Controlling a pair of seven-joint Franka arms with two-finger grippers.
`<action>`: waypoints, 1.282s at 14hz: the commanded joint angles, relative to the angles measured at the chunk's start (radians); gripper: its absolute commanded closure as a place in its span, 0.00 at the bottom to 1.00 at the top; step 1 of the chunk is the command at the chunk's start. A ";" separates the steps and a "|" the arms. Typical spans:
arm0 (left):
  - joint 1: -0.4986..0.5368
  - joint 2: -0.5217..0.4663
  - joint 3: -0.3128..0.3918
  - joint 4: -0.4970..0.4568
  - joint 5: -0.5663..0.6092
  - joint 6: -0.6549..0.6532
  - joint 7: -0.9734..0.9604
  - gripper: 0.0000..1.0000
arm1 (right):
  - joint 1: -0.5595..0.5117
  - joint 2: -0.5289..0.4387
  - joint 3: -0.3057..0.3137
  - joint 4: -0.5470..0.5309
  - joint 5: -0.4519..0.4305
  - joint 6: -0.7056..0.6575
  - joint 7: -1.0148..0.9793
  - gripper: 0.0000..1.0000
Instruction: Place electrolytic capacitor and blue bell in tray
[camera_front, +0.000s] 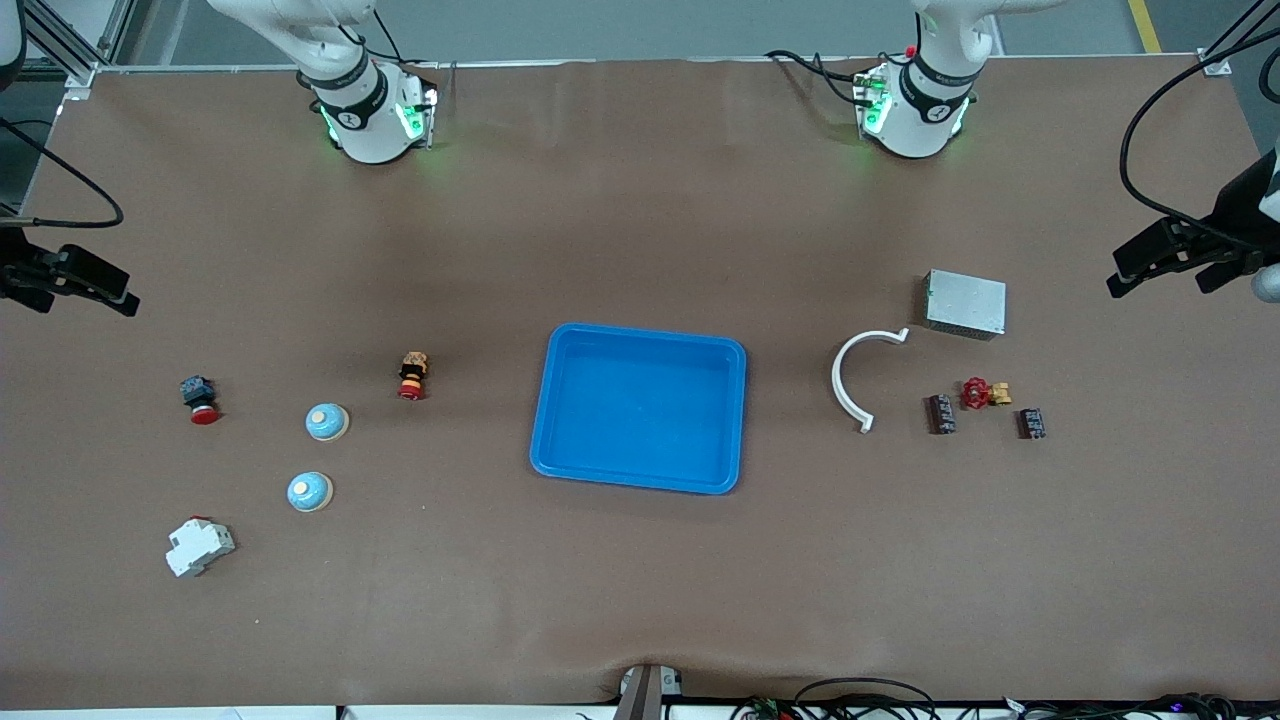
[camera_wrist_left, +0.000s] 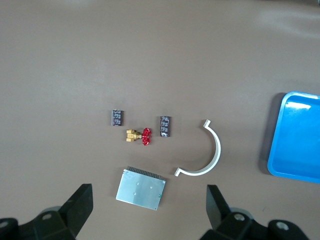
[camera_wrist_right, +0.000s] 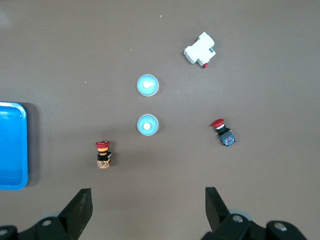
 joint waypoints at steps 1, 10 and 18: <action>0.004 -0.019 -0.005 -0.013 0.017 0.007 0.015 0.00 | -0.017 -0.029 0.012 -0.029 0.009 0.009 -0.003 0.00; 0.009 -0.022 -0.003 -0.014 0.014 0.007 0.015 0.00 | -0.018 -0.027 0.012 -0.031 0.009 0.011 -0.003 0.00; 0.214 0.048 0.007 -0.033 -0.134 -0.015 0.011 0.00 | -0.018 -0.025 0.012 -0.038 0.009 0.017 -0.003 0.00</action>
